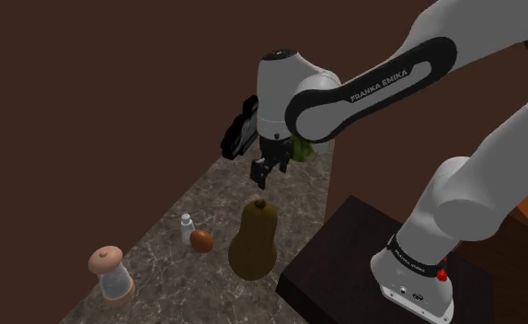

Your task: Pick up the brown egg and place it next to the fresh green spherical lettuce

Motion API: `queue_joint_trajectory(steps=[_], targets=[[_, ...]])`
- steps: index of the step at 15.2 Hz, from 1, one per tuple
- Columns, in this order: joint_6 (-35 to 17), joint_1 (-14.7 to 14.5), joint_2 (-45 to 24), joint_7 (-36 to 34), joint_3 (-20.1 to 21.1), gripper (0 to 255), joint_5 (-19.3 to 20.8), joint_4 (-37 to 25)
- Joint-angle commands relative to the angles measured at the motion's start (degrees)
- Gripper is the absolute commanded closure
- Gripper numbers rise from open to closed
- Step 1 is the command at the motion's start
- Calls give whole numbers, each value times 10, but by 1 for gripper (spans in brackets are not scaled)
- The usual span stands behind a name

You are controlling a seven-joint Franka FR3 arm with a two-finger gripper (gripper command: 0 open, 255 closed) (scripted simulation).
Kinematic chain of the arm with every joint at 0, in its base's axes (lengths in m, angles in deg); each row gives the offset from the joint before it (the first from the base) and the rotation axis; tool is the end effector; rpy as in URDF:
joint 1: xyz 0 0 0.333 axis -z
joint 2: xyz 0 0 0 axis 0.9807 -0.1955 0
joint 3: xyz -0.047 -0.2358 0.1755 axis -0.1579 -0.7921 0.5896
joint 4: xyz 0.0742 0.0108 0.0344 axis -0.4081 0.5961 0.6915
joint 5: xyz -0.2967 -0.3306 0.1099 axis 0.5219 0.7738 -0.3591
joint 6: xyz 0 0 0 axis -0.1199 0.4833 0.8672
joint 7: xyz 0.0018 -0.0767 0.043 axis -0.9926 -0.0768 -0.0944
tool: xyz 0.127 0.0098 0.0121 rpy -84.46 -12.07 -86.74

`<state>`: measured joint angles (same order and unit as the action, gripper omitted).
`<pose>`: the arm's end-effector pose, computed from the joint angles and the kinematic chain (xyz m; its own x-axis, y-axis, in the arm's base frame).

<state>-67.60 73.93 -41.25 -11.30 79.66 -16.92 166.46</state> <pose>0.4514 0.2033 0.2824 0.9994 -0.0278 -0.0203 -0.0244 -0.9878 0.1538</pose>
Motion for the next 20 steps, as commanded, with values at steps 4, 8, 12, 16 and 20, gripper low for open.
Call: queue_joint_trajectory(steps=[4,8,12,16,20], targets=[[-62,0,-125,-88,34,0,86,-51],[-85,-19,-225,-164,37,0,172,-106],[-92,-56,-322,-228,20,0,249,-175],[-89,-100,-415,-271,-4,0,308,-254],[-80,-143,-506,-297,-28,0,348,-344]])
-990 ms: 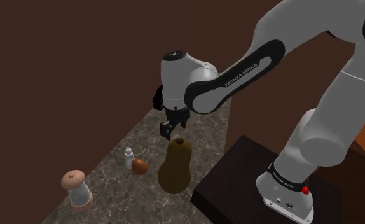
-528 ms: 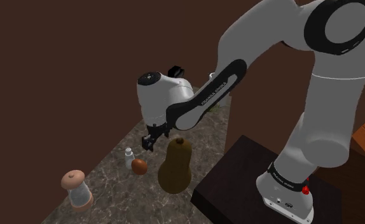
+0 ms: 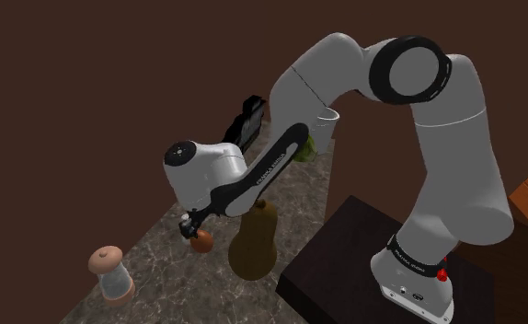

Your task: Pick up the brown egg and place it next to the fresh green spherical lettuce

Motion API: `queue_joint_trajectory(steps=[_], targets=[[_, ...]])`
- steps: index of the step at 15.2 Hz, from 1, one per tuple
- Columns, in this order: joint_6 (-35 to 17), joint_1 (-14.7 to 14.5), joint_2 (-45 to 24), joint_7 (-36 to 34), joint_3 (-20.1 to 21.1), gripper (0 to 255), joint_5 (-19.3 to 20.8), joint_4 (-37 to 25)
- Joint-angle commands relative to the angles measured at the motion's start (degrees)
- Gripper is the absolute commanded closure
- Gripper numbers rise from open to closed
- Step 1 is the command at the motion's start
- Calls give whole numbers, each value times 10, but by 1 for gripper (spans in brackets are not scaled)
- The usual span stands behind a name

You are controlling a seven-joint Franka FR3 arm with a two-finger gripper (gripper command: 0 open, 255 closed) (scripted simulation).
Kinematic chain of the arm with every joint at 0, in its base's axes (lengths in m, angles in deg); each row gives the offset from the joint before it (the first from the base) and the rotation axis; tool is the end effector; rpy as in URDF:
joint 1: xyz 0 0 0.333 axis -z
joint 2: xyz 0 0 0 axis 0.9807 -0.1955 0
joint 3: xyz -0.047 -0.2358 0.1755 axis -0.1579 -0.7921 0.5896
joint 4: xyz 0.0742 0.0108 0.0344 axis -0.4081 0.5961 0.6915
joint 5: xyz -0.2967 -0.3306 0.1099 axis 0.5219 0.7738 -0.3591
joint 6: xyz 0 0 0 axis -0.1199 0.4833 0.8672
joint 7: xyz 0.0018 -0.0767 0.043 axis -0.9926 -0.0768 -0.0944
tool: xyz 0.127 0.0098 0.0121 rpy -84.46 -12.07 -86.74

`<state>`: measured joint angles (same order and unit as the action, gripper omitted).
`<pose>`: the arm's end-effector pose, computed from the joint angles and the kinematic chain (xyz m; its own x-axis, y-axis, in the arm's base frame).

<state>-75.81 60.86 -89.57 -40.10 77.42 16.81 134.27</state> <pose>0.5194 0.3702 0.0817 0.9935 0.0876 0.0720 0.0652 -0.9609 0.2691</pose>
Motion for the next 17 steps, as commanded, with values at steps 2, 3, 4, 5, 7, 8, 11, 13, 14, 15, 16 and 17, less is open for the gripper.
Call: queue_joint_trajectory(steps=[2,3,4,5,7,8,11,13,14,15,16,17], targets=[[10,-34,-68,-15,-16,0,24,-72],[13,-43,-89,-17,-21,0,30,-95],[9,-43,-94,-18,-23,0,32,-96],[5,-43,-100,-20,-26,0,35,-98],[-4,-44,-111,-22,-31,0,40,-101],[-8,-44,-117,-23,-33,0,43,-103],[-18,-44,-131,-26,-39,0,49,-108],[-18,-44,-131,-26,-39,0,49,-108],[-18,-44,-131,-26,-39,0,49,-108],[-18,-44,-131,-26,-39,0,49,-108],[-18,-44,-131,-26,-39,0,49,-108],[-18,-44,-131,-26,-39,0,49,-108]])
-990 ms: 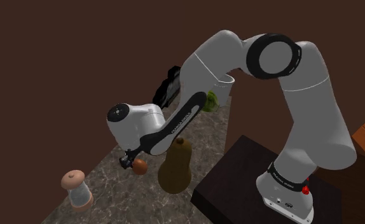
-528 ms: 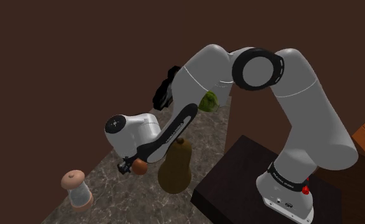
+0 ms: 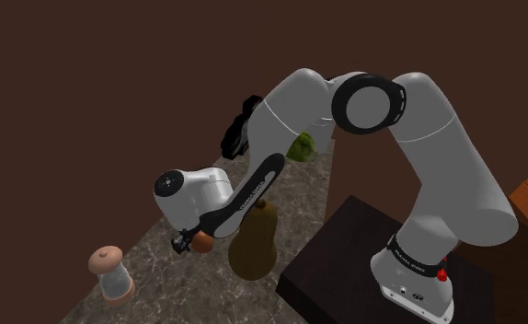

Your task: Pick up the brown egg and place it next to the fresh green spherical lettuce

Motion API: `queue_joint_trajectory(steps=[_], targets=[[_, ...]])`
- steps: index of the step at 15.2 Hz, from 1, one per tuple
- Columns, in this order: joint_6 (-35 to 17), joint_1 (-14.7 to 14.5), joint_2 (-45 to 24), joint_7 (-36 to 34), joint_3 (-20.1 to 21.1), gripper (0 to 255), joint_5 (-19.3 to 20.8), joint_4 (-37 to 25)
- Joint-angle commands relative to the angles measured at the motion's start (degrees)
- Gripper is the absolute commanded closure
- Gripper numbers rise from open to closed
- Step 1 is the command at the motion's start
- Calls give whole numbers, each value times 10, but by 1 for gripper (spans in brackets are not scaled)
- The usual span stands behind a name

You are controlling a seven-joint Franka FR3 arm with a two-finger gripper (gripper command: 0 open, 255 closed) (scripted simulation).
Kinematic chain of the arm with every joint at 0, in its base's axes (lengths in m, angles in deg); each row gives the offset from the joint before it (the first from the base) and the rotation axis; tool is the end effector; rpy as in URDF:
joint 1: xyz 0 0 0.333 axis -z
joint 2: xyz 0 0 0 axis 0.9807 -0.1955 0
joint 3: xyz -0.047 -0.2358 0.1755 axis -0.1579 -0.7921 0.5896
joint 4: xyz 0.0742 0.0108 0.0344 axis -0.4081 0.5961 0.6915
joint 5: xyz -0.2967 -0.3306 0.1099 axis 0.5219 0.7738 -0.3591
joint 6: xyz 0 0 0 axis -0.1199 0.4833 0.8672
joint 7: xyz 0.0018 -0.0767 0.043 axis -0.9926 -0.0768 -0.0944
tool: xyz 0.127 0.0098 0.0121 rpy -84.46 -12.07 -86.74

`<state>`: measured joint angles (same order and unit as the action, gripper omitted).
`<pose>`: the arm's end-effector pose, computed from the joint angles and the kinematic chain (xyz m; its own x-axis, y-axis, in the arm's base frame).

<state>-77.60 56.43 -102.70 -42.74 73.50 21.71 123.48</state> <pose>0.5363 0.3869 0.0050 0.9897 0.1117 0.0890 0.0811 -0.9525 0.2935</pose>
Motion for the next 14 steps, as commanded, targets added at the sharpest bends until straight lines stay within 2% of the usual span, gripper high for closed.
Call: queue_joint_trajectory(steps=[1,2,3,14], targets=[[0,0,0,0,0,0,0,0],[0,0,0,0,0,0,0,0],[0,0,0,0,0,255,0,0],[6,3,13,4,4,255,-4,7]])
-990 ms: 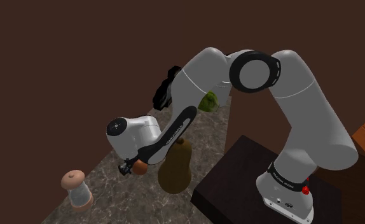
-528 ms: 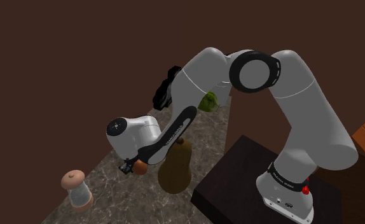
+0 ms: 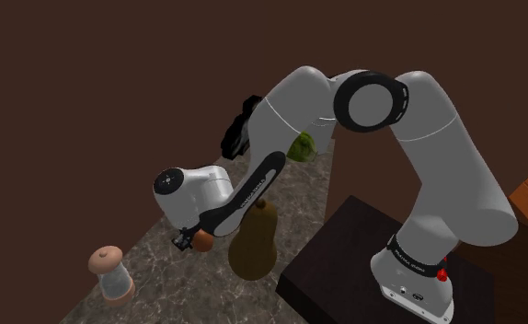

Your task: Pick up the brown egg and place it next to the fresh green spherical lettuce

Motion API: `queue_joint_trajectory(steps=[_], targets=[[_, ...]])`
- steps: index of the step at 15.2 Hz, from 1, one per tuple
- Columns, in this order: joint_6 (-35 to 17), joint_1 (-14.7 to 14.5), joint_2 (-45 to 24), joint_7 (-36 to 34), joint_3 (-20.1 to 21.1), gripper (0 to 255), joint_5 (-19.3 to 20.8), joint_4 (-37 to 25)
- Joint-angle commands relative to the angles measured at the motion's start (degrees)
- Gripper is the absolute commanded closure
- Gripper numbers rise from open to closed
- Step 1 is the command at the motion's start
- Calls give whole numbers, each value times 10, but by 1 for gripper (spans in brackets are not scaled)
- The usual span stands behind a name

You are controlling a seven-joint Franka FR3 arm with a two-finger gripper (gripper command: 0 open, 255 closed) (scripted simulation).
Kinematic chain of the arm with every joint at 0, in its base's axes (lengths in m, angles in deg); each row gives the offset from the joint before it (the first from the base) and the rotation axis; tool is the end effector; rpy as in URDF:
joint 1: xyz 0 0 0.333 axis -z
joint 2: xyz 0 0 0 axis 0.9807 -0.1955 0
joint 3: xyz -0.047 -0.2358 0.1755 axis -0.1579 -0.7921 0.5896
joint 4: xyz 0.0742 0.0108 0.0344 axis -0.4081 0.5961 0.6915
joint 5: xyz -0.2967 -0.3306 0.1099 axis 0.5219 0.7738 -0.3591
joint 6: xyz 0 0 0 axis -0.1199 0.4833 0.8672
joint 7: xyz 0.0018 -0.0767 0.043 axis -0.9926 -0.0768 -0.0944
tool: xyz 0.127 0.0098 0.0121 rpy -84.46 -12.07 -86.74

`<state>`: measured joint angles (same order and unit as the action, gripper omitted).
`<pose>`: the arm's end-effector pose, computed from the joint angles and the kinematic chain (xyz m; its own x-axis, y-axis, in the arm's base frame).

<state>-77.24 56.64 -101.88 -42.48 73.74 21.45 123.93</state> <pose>0.5367 0.3868 0.0114 0.9898 0.1115 0.0889 0.0809 -0.9525 0.2937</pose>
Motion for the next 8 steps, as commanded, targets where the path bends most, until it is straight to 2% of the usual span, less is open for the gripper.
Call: queue_joint_trajectory(steps=[1,8], targets=[[6,3,12,4,4,255,-4,5],[30,13,56,21,19,255,-22,23]])
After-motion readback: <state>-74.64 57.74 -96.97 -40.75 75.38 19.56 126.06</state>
